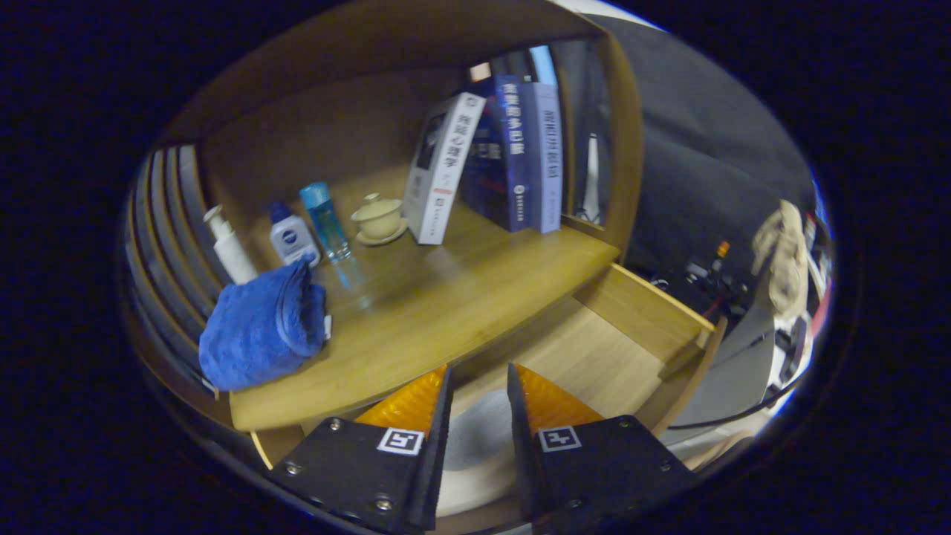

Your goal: Pull open the drawer, take out the items inside it, and place them on the countertop above the cabinet.

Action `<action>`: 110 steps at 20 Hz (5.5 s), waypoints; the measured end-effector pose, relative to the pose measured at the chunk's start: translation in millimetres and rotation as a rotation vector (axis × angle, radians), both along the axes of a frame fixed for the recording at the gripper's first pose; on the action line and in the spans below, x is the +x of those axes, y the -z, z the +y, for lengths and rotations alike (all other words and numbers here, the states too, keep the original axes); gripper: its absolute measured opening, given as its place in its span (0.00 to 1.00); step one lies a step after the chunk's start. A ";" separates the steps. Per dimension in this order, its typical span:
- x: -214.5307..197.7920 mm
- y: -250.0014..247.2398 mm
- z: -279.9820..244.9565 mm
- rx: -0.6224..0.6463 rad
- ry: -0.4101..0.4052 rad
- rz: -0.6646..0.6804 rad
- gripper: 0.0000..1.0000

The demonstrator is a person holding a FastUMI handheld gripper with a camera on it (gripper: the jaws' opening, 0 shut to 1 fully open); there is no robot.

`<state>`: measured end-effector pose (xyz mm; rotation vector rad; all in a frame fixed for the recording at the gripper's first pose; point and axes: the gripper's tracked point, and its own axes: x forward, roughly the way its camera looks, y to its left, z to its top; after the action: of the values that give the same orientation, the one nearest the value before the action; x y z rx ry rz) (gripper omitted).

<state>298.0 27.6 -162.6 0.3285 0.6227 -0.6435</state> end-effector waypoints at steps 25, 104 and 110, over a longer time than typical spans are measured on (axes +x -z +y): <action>-6.6 93.2 41.3 0.154 0.234 0.314 0.43; 39.3 -101.9 18.9 -0.108 -0.336 -0.460 0.78; -41.8 -149.0 42.9 -0.240 -0.436 -0.647 0.94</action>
<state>256.1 70.5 -13.5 0.1513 -0.0136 -0.1625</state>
